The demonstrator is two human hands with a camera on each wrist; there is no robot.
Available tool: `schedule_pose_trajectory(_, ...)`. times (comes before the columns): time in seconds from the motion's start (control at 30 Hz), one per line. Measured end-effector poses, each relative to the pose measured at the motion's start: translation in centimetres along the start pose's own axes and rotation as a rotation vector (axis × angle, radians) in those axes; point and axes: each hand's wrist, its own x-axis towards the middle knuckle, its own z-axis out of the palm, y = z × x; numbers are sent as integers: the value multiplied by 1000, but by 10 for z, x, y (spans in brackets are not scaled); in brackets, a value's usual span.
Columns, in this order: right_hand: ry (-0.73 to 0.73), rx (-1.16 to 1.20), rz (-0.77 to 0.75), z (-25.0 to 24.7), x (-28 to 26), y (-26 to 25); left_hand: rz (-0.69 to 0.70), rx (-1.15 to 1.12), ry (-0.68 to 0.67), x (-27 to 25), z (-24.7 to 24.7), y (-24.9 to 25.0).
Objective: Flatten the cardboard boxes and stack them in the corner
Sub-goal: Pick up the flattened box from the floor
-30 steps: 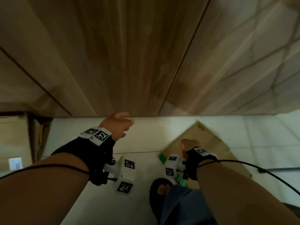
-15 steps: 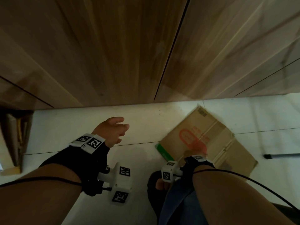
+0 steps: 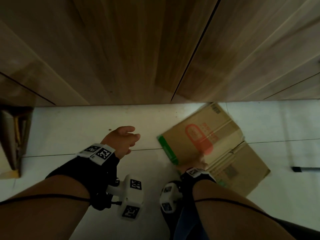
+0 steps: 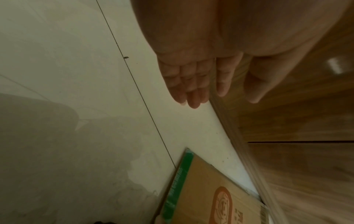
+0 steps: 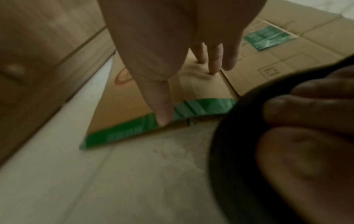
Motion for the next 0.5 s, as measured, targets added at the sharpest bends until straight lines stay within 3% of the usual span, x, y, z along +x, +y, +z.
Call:
schedule_pose_trajectory(0.13,141,-396,-50,3,-14,-1,-4,0,14,2,-9,-5)
schedule_pose_trajectory(0.27,46,-573,-72,6,-11,-4,-8,1,18,2,-16,-10)
schedule_pose_trajectory(0.37,73,-564,-141,6,-12,-4,-7,10,15,2,-20,-12)
schedule_pose_trajectory(0.5,71,-495,-75,-1,-20,-8,7,18,20,-2,-23,-8)
